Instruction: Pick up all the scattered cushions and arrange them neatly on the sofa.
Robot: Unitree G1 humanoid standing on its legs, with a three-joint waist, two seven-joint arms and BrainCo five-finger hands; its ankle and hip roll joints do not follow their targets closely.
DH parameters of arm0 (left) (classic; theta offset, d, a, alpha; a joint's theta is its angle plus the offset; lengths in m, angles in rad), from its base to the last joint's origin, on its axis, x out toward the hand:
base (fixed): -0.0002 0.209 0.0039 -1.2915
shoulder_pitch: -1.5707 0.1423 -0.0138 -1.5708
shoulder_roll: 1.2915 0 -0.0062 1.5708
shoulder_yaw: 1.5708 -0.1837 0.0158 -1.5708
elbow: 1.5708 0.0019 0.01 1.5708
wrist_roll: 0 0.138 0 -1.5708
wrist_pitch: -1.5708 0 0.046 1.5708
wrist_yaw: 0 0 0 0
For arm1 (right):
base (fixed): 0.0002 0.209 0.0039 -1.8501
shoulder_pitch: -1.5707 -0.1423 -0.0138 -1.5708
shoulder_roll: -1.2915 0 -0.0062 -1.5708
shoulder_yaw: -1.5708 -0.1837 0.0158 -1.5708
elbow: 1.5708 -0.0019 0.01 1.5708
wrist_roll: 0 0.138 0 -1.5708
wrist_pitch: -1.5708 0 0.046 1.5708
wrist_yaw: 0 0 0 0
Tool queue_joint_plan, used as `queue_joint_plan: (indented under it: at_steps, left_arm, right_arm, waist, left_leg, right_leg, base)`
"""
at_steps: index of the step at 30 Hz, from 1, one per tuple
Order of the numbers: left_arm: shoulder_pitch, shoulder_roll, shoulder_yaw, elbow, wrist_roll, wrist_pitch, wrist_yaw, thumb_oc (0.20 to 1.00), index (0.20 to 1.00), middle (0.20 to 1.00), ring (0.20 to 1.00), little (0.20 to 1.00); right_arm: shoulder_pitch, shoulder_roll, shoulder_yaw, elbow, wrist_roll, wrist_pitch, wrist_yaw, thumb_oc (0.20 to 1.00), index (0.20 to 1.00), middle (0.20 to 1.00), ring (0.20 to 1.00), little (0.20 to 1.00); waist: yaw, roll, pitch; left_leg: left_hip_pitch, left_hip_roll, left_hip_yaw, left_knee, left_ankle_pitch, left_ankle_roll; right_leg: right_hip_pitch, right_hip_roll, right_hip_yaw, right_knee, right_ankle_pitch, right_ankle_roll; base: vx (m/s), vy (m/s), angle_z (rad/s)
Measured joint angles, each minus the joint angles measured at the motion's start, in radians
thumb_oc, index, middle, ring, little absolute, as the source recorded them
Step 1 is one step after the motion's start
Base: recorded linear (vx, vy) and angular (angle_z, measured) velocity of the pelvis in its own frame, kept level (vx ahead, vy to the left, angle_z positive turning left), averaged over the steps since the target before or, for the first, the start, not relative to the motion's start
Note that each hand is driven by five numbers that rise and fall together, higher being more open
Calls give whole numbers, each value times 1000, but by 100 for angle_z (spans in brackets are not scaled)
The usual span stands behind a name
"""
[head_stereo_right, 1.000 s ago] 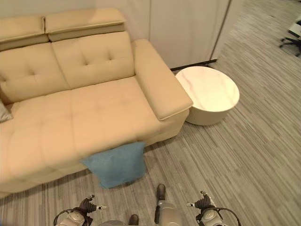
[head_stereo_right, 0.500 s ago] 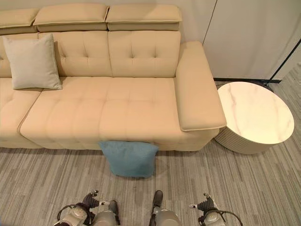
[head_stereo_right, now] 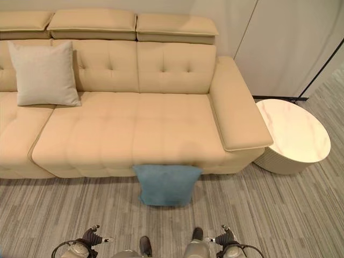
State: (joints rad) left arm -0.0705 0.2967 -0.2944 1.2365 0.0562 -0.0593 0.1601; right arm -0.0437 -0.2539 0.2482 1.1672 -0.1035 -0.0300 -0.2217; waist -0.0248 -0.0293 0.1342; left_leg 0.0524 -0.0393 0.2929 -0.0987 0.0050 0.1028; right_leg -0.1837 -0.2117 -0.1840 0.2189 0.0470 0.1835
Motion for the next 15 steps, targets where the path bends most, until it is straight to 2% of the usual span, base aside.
queue_joint_plan:
  at_steps: [2,4,7,10,11,13,15]
  left_arm:
    - [10,4,0,1,0,-1,0,1000,1000,1000,1000,1000]
    - [28,-3,0,6,1,2,-1,1000,1000,1000,1000,1000]
    - [27,-17,0,3,3,3,-1,1000,1000,1000,1000,1000]
    - [11,-25,1,1,5,3,-1,1000,1000,1000,1000,1000]
    - [11,-28,0,0,5,2,-1,1000,1000,1000,1000,1000]
    - [11,-37,-1,0,5,2,-2,1000,1000,1000,1000,1000]
    - [-2,-49,-1,-5,5,1,-2,1000,1000,1000,1000,1000]
  right_arm:
    - [10,0,7,1,0,1,1,1000,1000,1000,1000,1000]
    - [-3,0,7,-1,0,0,0,1000,1000,1000,1000,1000]
    - [-3,-4,-2,-1,1,0,0,1000,1000,1000,1000,1000]
    - [-4,-15,-3,-5,1,-1,-1,1000,1000,1000,1000,1000]
    - [2,-25,-3,-2,1,-1,-1,1000,1000,1000,1000,1000]
    - [-2,-48,-4,-6,2,-1,-2,1000,1000,1000,1000,1000]
    - [-5,-73,-5,-32,2,-11,-3,1000,1000,1000,1000,1000]
  waist:
    - [-9,-17,2]
    - [-12,-28,3]
    - [-15,-16,12]
    - [-16,24,34]
    - [-15,36,38]
    - [-17,44,39]
    - [-16,21,48]
  left_leg:
    - [1,-15,-1,4,0,-6]
    - [1,-17,-11,5,-9,-17]
    - [14,6,-30,5,-13,-36]
    - [17,38,-62,32,-28,-75]
    - [17,50,-76,53,-39,-92]
    - [-4,70,-90,96,-51,-117]
    - [-48,75,-112,179,-26,-167]
  right_leg:
    - [-6,33,-13,-18,-6,-13]
    - [-2,46,-52,-116,-7,-22]
    - [35,76,-60,-174,37,-59]
    - [112,112,-88,-254,44,-96]
    - [140,126,-97,-284,45,-98]
    - [162,146,-104,-311,41,-132]
    - [168,142,-108,-311,27,-155]
  base:
    - [133,-32,31]
    - [119,-46,0]
    - [143,-101,19]
    - [165,-185,29]
    - [114,-153,26]
    - [111,-187,22]
    - [70,-166,22]
